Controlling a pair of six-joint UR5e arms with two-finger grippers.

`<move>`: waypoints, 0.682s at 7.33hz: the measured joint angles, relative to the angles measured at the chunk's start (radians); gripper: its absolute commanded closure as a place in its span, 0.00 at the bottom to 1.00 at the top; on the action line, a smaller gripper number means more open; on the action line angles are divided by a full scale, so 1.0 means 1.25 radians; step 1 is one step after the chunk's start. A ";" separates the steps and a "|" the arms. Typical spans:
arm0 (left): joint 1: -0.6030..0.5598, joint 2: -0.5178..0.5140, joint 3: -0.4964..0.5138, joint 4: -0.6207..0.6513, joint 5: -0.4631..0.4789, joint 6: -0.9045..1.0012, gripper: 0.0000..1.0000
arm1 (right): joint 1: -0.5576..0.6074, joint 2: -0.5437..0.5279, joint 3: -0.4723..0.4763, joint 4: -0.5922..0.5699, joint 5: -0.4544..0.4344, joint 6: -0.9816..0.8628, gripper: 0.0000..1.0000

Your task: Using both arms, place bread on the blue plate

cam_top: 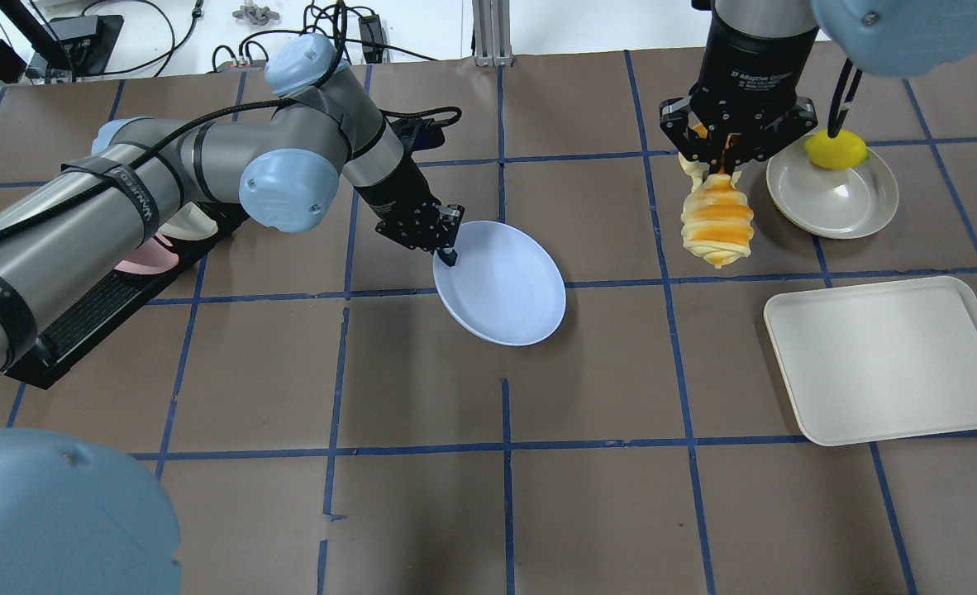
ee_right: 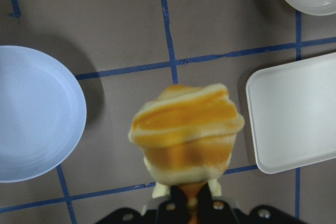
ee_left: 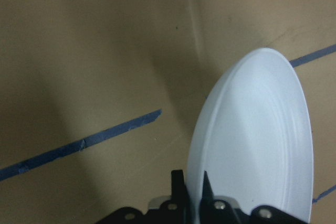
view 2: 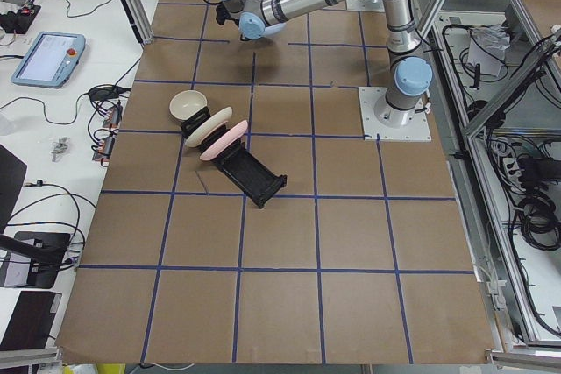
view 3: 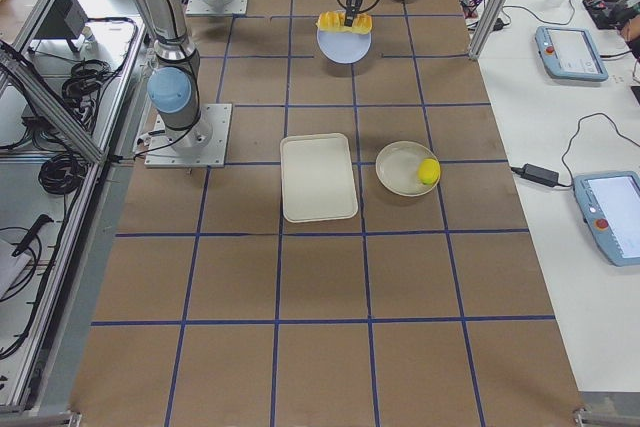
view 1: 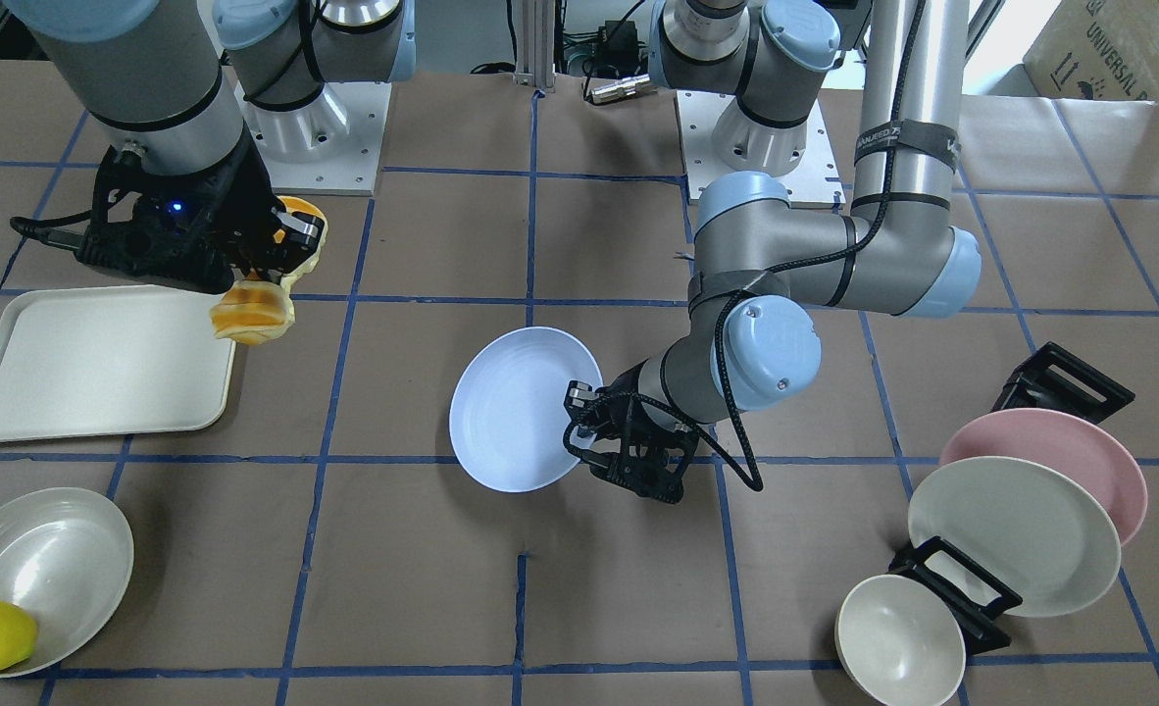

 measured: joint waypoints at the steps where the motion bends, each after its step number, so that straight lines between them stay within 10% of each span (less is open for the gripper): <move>1: -0.003 -0.012 -0.001 0.035 -0.006 -0.010 0.01 | 0.000 0.003 0.000 -0.003 0.000 0.000 0.93; 5: 0.001 -0.008 0.011 0.120 0.017 -0.080 0.00 | 0.004 0.010 0.002 -0.010 0.001 0.006 0.93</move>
